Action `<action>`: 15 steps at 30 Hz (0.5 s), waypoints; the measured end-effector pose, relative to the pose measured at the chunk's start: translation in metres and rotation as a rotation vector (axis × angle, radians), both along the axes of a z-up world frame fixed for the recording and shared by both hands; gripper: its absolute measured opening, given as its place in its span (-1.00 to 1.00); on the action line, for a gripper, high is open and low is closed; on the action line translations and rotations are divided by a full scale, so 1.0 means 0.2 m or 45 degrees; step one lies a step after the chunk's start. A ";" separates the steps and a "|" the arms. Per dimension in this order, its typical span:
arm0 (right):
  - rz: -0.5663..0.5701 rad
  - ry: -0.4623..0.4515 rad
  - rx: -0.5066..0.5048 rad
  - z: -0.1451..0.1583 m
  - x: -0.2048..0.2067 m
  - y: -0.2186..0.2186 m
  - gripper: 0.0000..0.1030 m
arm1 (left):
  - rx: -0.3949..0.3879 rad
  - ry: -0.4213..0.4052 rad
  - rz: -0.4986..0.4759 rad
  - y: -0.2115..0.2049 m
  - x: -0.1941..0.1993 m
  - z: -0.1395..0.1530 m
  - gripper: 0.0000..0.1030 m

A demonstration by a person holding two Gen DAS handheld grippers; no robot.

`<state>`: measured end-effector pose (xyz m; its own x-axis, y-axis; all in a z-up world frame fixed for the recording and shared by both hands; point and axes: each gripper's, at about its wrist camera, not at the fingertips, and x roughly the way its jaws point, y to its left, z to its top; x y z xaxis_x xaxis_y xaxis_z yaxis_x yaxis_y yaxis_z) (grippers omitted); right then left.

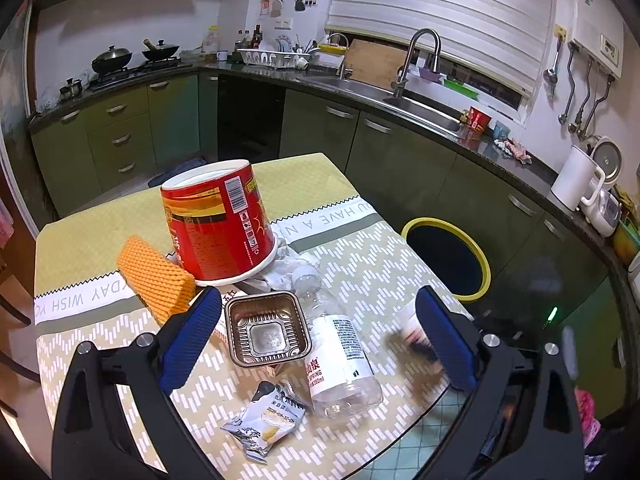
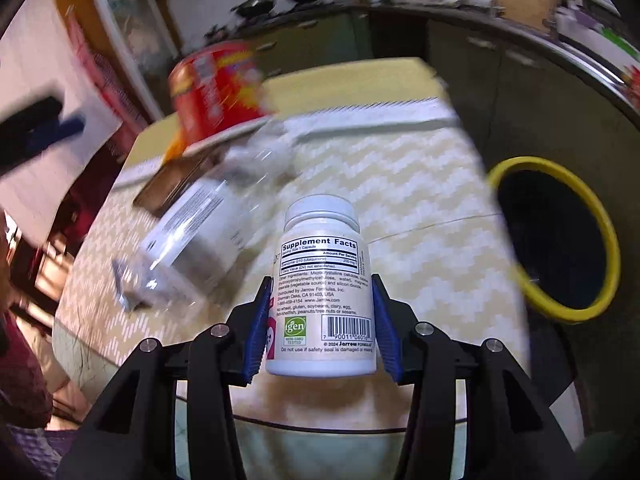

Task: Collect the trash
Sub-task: 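Drop the supplement bottle into the yellow bin with the right gripper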

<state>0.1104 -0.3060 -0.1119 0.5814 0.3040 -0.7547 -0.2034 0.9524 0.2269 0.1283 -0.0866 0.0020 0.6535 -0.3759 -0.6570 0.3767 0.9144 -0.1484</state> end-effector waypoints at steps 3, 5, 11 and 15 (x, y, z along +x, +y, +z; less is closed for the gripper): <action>-0.142 -0.036 -0.015 0.04 0.03 -0.22 -0.09 | 0.008 0.002 -0.007 -0.02 -0.01 0.00 0.80; -0.261 -0.032 -0.037 0.03 0.08 -0.40 -0.09 | 0.013 0.003 -0.015 -0.04 -0.01 0.00 0.80; -0.496 0.098 -0.111 -0.12 0.31 -0.85 -0.09 | 0.037 0.010 -0.024 -0.10 -0.02 0.00 0.80; -0.536 0.180 -0.144 -0.24 0.45 -0.98 -0.09 | 0.048 0.034 -0.015 -0.12 0.00 -0.02 0.80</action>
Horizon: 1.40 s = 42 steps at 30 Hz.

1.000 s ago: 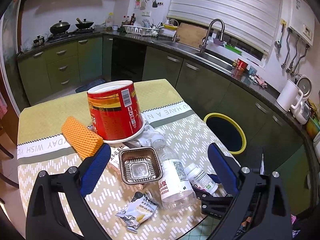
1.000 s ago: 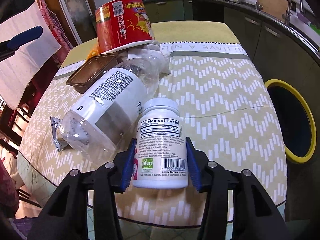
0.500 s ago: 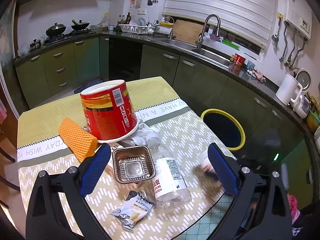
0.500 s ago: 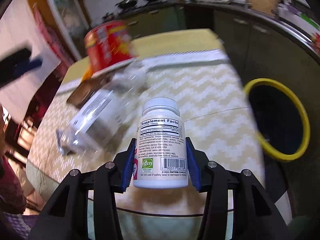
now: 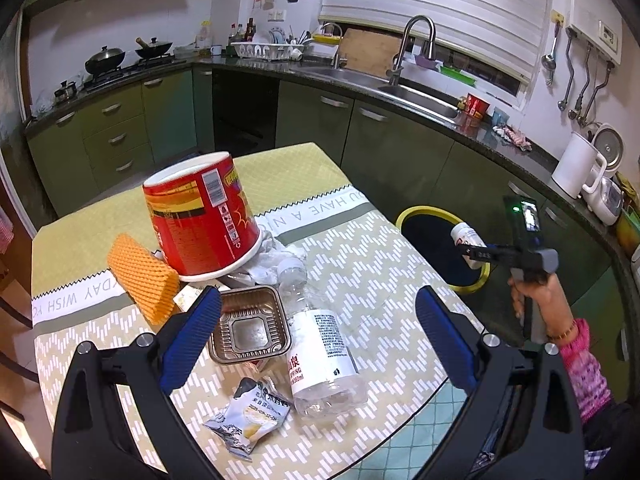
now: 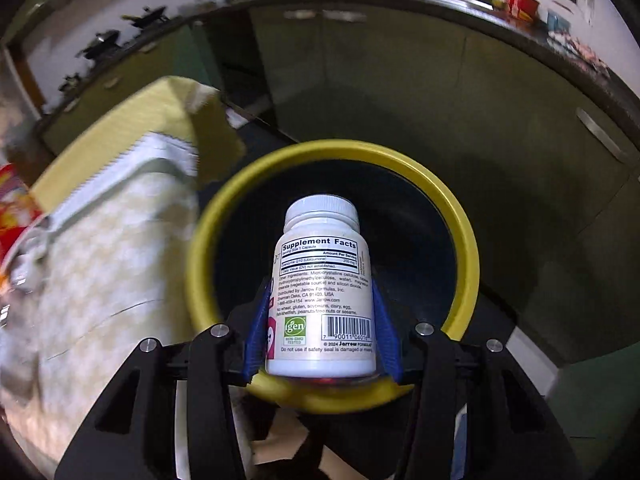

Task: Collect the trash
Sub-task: 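Drop the supplement bottle into the yellow bin with the right gripper, then grasp the clear water bottle with the left gripper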

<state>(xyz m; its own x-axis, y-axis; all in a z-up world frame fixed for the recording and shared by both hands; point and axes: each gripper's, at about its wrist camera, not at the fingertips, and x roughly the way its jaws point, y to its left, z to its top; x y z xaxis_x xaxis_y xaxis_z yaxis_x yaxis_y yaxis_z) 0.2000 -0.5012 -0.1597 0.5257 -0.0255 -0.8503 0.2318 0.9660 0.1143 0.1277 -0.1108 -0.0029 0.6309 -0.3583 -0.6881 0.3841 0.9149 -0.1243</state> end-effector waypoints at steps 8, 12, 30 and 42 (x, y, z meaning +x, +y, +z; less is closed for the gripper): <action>-0.051 0.093 0.009 -0.19 0.18 -0.13 0.03 | 0.039 0.057 -0.007 -0.04 0.02 -0.07 0.80; -0.049 0.055 0.015 -0.16 0.17 -0.13 0.06 | 0.050 0.081 -0.017 -0.06 0.03 -0.09 0.80; 0.098 -0.157 0.034 0.13 -0.12 0.10 0.08 | 0.118 0.425 -0.028 -0.09 -0.03 -0.34 0.80; 0.107 -0.163 0.100 0.08 -0.15 0.04 0.08 | 0.194 0.641 -0.028 -0.21 0.15 -0.46 0.79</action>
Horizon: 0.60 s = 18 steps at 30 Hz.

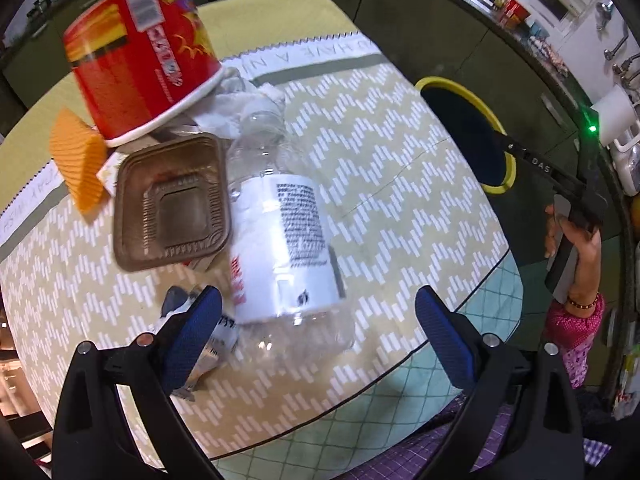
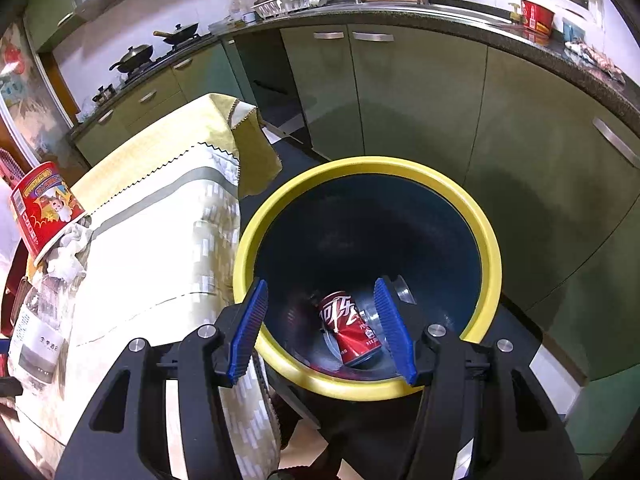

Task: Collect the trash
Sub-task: 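Grasp the clear water bottle with the left gripper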

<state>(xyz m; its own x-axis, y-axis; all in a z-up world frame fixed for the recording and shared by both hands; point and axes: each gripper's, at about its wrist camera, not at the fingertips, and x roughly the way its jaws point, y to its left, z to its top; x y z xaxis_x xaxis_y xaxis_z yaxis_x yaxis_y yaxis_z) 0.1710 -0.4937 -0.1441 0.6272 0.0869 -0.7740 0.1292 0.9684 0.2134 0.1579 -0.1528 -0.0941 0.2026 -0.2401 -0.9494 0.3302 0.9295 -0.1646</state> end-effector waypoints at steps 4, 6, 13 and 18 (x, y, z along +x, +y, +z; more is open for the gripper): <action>0.002 0.001 0.024 -0.02 0.01 -0.02 0.08 | 0.053 0.063 -0.013 -0.06 0.07 -0.05 0.79; 0.004 -0.001 0.034 -0.03 0.01 -0.02 0.08 | 0.083 0.067 -0.021 -0.09 0.09 -0.06 0.79; 0.016 0.001 0.060 -0.06 0.03 -0.03 0.08 | 0.183 0.091 -0.047 -0.18 0.20 -0.14 0.57; 0.017 -0.005 0.065 -0.06 0.03 -0.03 0.08 | 0.220 0.141 -0.068 -0.22 0.23 -0.22 0.34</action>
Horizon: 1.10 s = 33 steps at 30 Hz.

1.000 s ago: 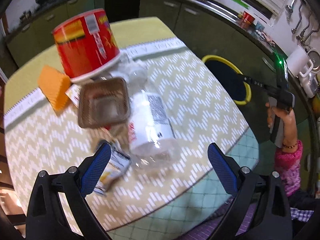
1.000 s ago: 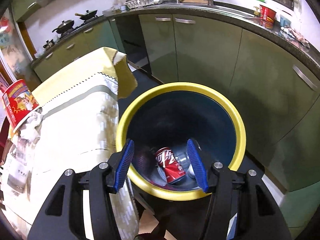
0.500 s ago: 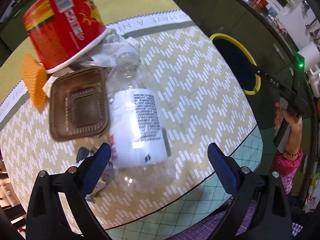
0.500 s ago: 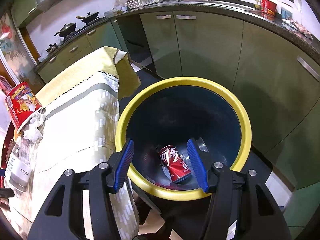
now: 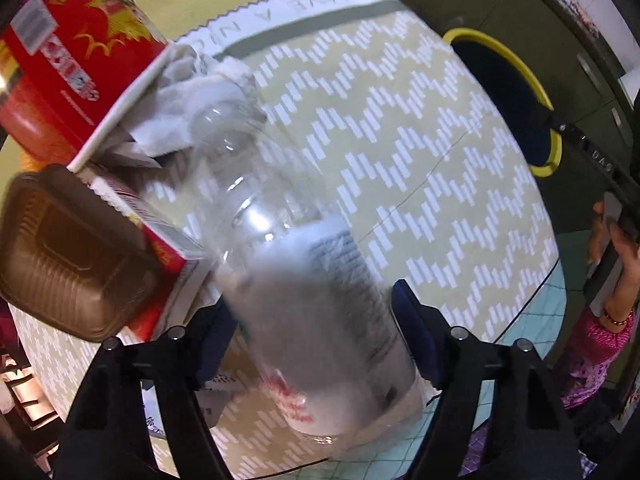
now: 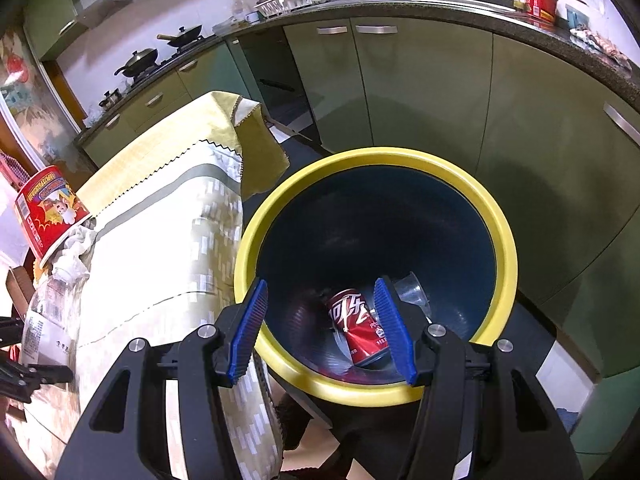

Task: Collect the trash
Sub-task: 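Grasp the clear water bottle with the left gripper, then carry the water bottle over the yellow bin and release it with the left gripper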

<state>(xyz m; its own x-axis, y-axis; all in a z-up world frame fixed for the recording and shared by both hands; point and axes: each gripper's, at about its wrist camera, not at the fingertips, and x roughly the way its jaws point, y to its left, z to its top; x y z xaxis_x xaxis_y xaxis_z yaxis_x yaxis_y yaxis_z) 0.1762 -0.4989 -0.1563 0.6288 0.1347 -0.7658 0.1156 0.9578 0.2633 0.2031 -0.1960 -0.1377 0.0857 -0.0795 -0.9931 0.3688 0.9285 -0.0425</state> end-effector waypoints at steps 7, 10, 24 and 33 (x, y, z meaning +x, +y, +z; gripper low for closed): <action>0.005 -0.001 0.004 0.00 -0.01 0.00 0.08 | 0.028 -0.037 -0.092 -0.04 -0.05 -0.01 0.10; 0.008 0.000 0.003 0.00 -0.01 0.00 0.08 | 0.033 -0.047 -0.151 -0.07 -0.10 0.00 0.10; -0.031 -0.057 -0.012 0.09 -0.14 -0.03 0.08 | -0.035 -0.196 -0.290 -0.12 -0.30 0.26 0.09; -0.173 -0.133 -0.016 0.19 -0.36 -0.23 0.08 | -0.215 -0.302 -0.473 -0.46 -0.21 0.53 0.10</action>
